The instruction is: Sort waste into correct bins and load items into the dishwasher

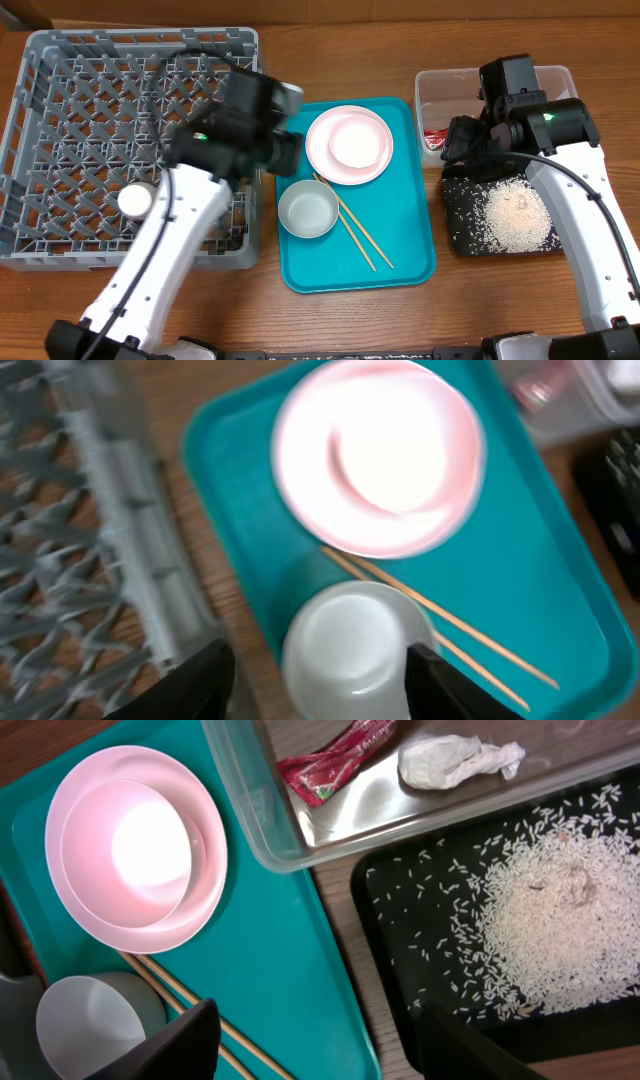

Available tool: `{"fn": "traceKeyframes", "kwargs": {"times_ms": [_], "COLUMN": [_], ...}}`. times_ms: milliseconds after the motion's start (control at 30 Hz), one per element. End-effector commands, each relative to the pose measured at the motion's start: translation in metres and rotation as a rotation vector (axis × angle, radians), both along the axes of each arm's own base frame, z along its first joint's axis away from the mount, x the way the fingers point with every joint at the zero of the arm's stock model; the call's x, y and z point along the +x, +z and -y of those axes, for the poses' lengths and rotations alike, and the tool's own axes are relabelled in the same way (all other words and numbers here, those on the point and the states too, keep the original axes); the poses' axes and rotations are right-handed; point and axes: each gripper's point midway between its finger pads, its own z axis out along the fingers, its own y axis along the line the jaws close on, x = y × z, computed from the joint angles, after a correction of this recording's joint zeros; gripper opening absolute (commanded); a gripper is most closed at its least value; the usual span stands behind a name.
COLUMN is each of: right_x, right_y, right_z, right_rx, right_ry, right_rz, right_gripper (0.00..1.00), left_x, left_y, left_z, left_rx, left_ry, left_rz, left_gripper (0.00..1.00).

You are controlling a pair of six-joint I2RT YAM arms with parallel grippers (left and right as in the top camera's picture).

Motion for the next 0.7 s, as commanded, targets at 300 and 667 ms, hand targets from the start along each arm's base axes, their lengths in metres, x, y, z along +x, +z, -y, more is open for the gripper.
{"fn": "traceKeyframes", "kwargs": {"times_ms": [300, 667], "right_x": [-0.001, 0.0], "right_y": [0.005, 0.005], "right_z": [0.0, 0.0], "right_rx": [0.015, 0.013], "right_ry": [-0.025, -0.026], "right_rz": [0.001, 0.005], "right_gripper": [0.66, 0.66], "left_x": [-0.03, -0.058], "left_y": [-0.069, -0.135], "left_z": [0.072, 0.078], "left_rx": [0.117, 0.199], "left_ry": [-0.259, -0.29], "left_rz": [-0.161, -0.392], "left_gripper": [0.59, 0.55]}}
